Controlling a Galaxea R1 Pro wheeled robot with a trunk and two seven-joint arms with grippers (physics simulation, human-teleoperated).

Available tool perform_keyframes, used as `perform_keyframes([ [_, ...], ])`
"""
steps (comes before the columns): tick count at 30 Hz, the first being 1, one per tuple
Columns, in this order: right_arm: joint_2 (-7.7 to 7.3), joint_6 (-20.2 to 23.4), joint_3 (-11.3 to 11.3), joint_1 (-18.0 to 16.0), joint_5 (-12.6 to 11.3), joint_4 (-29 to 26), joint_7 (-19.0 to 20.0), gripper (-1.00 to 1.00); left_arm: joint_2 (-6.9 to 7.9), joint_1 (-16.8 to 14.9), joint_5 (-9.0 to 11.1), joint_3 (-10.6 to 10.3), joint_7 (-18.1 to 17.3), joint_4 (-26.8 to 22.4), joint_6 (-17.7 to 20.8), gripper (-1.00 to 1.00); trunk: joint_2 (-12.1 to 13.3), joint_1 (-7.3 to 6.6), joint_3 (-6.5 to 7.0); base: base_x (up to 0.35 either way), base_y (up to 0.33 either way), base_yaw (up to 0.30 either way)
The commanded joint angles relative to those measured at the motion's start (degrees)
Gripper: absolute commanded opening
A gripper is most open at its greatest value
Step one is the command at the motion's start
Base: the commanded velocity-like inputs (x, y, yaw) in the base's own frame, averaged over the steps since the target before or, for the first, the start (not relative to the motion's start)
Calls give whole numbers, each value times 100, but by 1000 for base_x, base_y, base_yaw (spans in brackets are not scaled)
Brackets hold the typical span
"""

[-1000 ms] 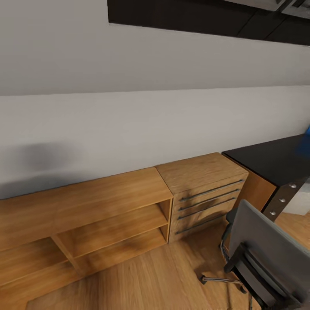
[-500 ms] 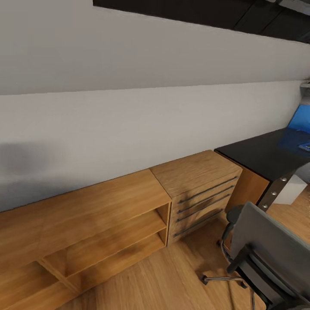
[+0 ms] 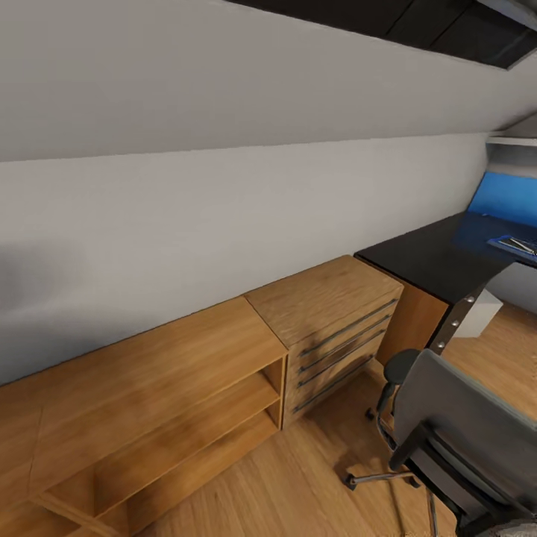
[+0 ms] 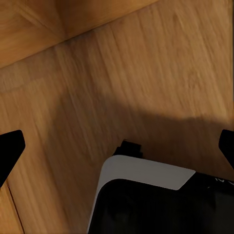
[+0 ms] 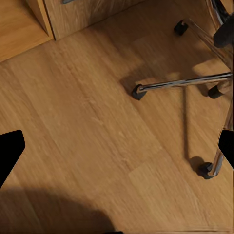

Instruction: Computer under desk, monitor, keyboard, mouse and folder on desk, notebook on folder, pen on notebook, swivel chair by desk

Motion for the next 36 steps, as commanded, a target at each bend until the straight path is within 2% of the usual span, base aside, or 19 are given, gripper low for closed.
perform_keyframes([
  [1, 1, -10, 48, -5, -23, 2, -38, 100, 2, -3, 39, -49, 34, -8, -16, 100, -4, 0, -13, 18, 17, -206],
  [36, 1, -28, 31, -5, -32, -7, -38, 100, 2, -3, 39, -54, 34, -8, -11, 100, -4, 0, -258, 10, 7, -208],
])
